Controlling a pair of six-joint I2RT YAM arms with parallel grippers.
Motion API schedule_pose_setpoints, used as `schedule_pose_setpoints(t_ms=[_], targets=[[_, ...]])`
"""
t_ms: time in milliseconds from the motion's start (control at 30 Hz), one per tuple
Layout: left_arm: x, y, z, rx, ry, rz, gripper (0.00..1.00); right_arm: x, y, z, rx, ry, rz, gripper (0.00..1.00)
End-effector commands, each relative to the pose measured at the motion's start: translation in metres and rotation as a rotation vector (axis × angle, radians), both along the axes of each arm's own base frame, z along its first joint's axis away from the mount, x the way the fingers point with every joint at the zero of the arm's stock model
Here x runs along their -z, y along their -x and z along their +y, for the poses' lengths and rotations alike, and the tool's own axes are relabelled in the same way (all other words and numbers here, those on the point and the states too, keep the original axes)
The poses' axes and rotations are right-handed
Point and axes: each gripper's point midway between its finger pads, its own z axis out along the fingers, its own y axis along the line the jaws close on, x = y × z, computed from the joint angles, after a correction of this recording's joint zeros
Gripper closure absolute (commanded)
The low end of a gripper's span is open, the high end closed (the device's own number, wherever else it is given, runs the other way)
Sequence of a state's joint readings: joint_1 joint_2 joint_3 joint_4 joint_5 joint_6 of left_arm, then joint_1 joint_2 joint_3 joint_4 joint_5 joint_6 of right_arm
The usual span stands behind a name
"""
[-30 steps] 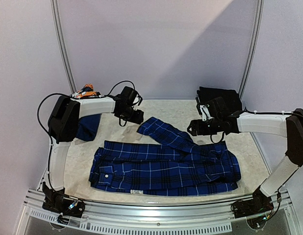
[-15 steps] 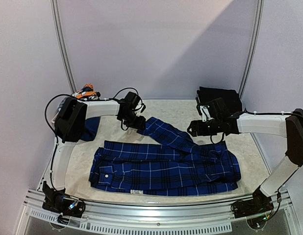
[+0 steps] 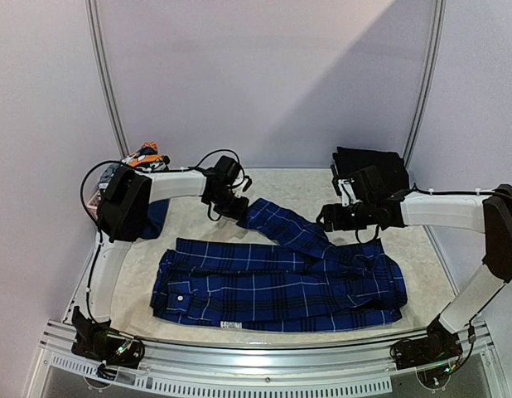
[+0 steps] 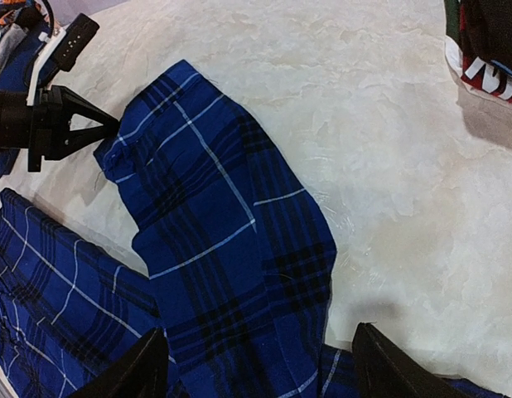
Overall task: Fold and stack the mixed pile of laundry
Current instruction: Adjust the 1/3-folded shirt at the center of the board.
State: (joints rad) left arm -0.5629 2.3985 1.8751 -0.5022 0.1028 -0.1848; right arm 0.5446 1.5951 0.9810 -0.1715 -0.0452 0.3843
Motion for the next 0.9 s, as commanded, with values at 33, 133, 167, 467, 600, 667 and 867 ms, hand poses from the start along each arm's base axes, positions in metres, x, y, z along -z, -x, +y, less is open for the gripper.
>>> schedule_pose_setpoints(t_ms=[33,133,167,467,600,667,867], targets=[[-0.001,0.011,-0.019,0.059,0.041,-0.008,1.00,-0.014,0.001,0.000,0.004,-0.030,-0.036,0.23],[-0.028,0.016,-0.025,0.099,0.067,-0.063,1.00,-0.020,0.001,-0.003,0.015,-0.032,-0.061,0.23],[-0.037,0.019,-0.026,0.112,0.069,-0.084,1.00,-0.024,0.001,-0.005,0.019,-0.034,-0.072,0.23],[-0.105,0.054,-0.034,0.199,0.151,-0.214,1.00,-0.058,-0.001,-0.021,0.083,-0.050,-0.200,0.22],[-0.132,0.076,-0.040,0.257,0.174,-0.269,1.00,-0.070,0.002,-0.025,0.097,-0.064,-0.239,0.22],[-0.144,0.087,-0.041,0.279,0.171,-0.296,1.00,-0.074,0.003,-0.028,0.106,-0.063,-0.249,0.22],[-0.162,0.134,-0.043,0.410,0.152,-0.352,1.00,-0.083,0.008,-0.032,0.109,-0.065,-0.269,0.20]])
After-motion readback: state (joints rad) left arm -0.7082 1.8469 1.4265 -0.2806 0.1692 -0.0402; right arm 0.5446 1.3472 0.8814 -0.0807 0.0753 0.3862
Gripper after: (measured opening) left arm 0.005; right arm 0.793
